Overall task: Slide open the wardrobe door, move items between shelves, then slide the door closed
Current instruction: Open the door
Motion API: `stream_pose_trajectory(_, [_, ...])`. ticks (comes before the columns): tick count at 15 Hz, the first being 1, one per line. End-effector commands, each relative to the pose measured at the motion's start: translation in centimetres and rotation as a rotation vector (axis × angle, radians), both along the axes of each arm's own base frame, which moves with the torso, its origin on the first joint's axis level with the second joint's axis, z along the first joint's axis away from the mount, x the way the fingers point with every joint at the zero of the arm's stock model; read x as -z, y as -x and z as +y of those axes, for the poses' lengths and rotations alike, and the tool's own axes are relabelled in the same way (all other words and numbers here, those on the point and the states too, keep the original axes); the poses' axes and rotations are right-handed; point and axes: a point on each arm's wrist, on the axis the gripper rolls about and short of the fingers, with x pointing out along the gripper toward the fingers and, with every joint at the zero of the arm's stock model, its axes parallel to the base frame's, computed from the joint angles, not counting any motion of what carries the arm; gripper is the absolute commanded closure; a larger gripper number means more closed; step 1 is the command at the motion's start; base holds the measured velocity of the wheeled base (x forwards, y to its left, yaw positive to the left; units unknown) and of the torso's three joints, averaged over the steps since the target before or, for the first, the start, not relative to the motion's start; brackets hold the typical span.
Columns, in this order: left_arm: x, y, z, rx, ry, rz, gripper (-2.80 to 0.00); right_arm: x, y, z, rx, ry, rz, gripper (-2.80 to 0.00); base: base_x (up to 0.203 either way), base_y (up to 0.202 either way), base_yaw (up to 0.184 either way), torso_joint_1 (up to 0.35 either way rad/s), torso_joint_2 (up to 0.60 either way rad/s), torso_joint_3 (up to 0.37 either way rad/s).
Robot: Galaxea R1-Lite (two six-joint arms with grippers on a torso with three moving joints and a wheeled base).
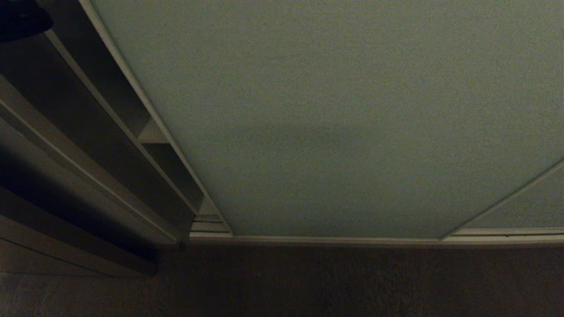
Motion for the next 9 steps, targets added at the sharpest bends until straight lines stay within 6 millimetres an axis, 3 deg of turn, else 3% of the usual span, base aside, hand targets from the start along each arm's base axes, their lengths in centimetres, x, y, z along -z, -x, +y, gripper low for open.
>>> stream_pose_trajectory(1, [0.5,-1.8,-0.7,0.033,0.001,0.025,0.0,0.0,0.0,0.0,-0.001,0.0,0.0,0.0,0.0,0.0,0.0,0.0,0.0,0.0])
stream_pose_trajectory(9, [-0.7,-3.0,-4.2,0.173,-0.009,-0.011,0.0,0.0,0.0,0.0,-0.001,0.0,-0.002,0.0,0.0,0.0,0.0,0.0,0.0,0.0])
